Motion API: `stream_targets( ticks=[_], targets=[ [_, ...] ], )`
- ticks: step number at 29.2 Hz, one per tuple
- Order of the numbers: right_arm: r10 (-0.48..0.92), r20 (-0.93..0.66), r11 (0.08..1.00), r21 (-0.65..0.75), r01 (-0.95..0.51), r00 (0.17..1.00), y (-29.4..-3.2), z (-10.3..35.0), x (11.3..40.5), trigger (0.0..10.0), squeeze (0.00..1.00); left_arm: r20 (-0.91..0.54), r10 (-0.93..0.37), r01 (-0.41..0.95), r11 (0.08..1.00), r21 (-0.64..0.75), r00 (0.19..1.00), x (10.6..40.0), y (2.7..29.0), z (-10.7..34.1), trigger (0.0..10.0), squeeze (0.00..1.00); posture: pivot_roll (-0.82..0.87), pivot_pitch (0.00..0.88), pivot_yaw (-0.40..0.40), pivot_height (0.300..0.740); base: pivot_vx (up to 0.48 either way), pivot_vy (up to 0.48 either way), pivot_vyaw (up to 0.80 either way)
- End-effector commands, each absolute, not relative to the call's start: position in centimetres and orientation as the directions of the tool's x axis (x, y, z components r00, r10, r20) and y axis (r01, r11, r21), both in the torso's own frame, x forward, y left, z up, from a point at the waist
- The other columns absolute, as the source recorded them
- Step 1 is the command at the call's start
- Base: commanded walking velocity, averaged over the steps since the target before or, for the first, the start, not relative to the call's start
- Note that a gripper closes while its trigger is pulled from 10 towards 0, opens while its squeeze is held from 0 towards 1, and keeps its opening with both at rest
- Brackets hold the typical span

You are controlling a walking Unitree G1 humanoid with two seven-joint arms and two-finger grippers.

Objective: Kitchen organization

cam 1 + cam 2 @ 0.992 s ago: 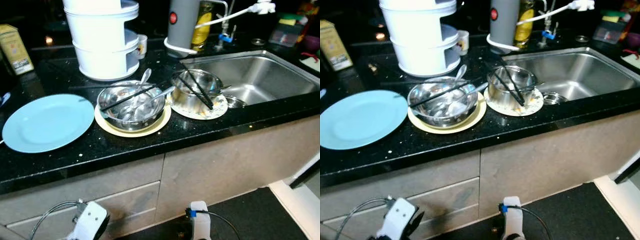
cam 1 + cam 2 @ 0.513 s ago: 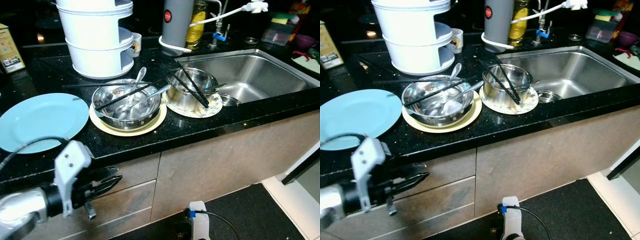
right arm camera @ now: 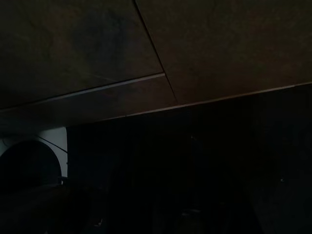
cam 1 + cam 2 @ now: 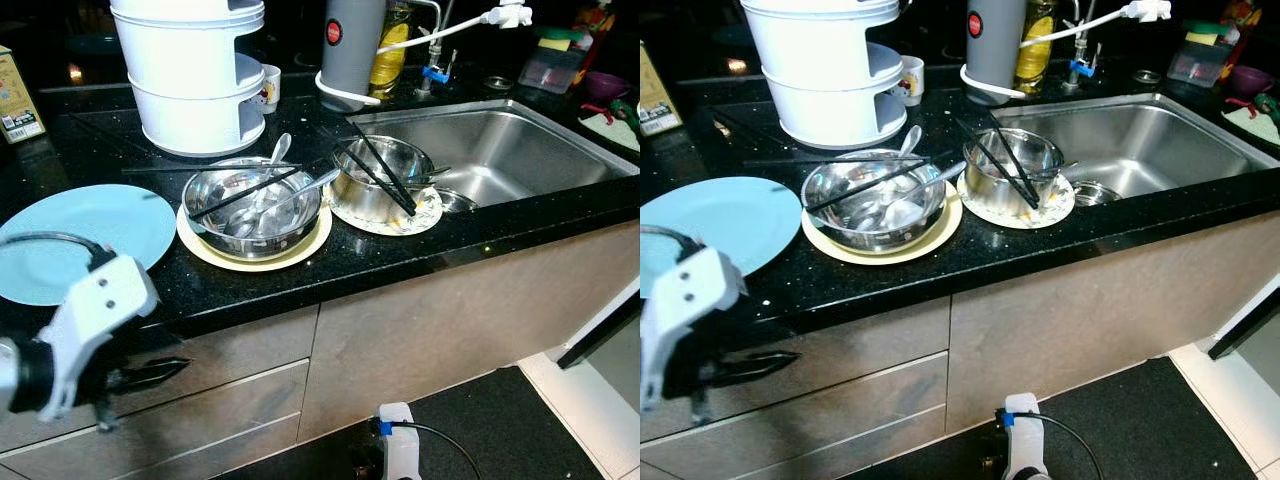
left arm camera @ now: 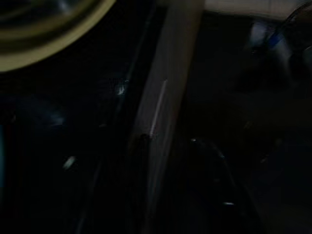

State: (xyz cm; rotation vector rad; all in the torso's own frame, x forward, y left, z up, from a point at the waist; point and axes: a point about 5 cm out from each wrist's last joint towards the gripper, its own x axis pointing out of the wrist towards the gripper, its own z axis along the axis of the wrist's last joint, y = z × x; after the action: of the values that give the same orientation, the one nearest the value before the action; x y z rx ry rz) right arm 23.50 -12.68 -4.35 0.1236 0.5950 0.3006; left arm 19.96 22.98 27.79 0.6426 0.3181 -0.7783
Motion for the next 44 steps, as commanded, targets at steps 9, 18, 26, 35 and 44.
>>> stream_targets(
  ticks=[9, 18, 26, 35, 44],
  targets=[
    [0.319, -0.573, 0.948, 0.203, -0.246, 0.755, -12.8, -5.1, 22.6, 10.0, 0.00, -0.499, -0.478, 0.690, 0.523, 0.500, 0.723, 20.1, 24.1, 30.3, 10.0, 1.00, 0.02, 0.140, -0.080, 0.740, 0.000, 0.000, 0.00],
    [0.320, -0.572, 0.947, 0.206, -0.245, 0.756, -12.8, -5.1, 22.6, 10.0, 0.00, -0.581, -0.310, 0.653, 0.467, 0.596, 0.752, 20.5, 25.5, 29.8, 10.0, 0.00, 0.01, 0.147, -0.080, 0.740, 0.000, 0.000, 0.00],
    [0.317, -0.571, 0.948, 0.205, -0.243, 0.757, -12.8, -5.1, 22.6, 10.0, 0.00, -0.485, -0.286, 0.563, 0.427, 0.708, 0.826, 21.6, 25.5, 30.1, 10.0, 0.00, 0.01, 0.147, -0.080, 0.740, 0.000, 0.000, 0.00],
    [0.318, -0.573, 0.948, 0.204, -0.244, 0.756, -12.9, -5.2, 22.5, 10.0, 0.00, -0.535, -0.331, 0.628, 0.458, 0.629, 0.777, 21.3, 25.2, 29.1, 10.0, 1.00, 0.01, 0.153, -0.081, 0.740, 0.000, 0.000, 0.00],
    [0.321, -0.570, 0.947, 0.204, -0.248, 0.756, -12.8, -5.0, 22.7, 10.0, 0.00, -0.558, -0.279, 0.622, 0.426, 0.658, 0.781, 21.5, 26.1, 27.5, 10.0, 0.00, 0.01, 0.152, -0.080, 0.740, 0.000, 0.000, 0.00]
  ],
)
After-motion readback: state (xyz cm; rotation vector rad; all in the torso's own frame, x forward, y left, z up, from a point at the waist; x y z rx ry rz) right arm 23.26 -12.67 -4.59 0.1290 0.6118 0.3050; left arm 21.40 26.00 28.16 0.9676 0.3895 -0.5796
